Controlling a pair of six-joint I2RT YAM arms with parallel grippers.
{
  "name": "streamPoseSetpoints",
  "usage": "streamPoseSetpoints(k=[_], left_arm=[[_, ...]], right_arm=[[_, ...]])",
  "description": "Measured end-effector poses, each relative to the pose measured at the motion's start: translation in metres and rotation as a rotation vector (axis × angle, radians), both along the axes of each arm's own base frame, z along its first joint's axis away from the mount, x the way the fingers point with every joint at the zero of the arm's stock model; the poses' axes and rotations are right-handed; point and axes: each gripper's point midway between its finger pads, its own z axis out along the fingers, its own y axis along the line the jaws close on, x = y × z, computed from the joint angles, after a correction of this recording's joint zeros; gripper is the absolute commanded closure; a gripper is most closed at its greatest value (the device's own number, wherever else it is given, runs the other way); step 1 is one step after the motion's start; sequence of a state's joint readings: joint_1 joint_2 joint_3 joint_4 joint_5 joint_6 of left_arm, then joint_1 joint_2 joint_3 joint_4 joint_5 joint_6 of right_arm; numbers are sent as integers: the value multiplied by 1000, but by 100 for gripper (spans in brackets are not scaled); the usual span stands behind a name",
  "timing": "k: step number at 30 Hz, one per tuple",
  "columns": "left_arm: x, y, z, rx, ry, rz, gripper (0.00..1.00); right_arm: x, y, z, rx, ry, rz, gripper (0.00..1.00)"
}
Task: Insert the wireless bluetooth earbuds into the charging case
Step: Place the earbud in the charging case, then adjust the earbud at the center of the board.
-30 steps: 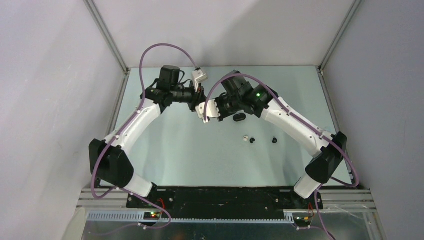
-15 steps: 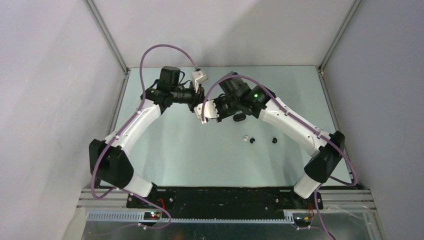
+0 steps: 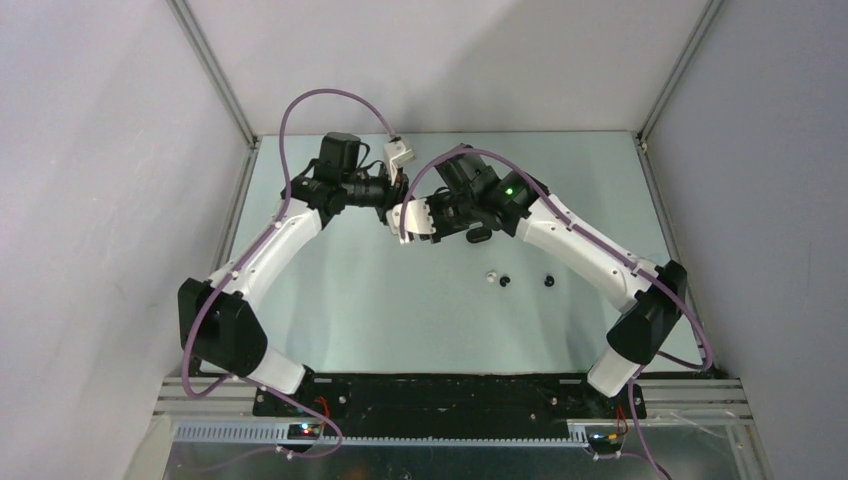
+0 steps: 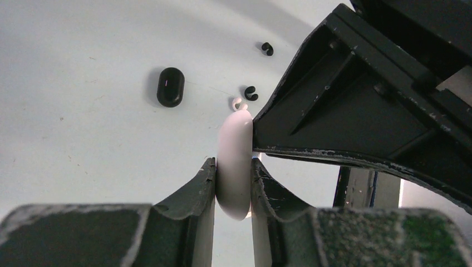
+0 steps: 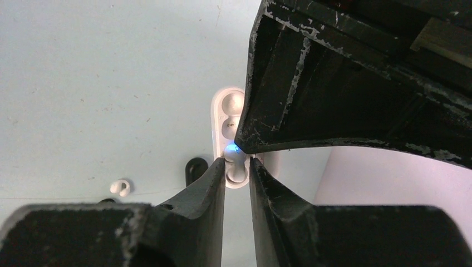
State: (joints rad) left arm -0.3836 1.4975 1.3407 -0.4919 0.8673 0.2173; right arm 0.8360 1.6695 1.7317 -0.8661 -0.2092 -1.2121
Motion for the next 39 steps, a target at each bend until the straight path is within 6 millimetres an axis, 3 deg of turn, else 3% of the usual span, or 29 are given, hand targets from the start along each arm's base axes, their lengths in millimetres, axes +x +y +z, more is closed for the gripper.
streamPoseSetpoints(k=[5, 11, 16, 21, 24, 28, 31, 39], left_arm=[[0, 0, 0, 0, 0, 0, 100], [0, 0, 0, -1, -2, 1, 100], [2, 0, 0, 3, -5, 6, 100], [3, 1, -1, 9, -8, 15, 100], [4, 3, -3, 14, -7, 25, 100], [1, 11, -5, 18, -6, 42, 100], [1, 19, -2, 19, -13, 68, 100], [5, 34, 4, 27, -40, 129, 100]], right_arm=[[-4, 0, 5, 26, 18, -7, 71], [-12, -13, 29, 105, 48, -35, 69], [-18, -46, 63, 246, 93, -128, 65], [-31, -86, 65, 370, 151, -254, 53], [-32, -111, 43, 444, 244, -372, 54], [-17, -131, 0, 452, 417, -505, 61], [-10, -133, -39, 384, 529, -523, 61], [-21, -137, -143, 45, 667, -411, 69]])
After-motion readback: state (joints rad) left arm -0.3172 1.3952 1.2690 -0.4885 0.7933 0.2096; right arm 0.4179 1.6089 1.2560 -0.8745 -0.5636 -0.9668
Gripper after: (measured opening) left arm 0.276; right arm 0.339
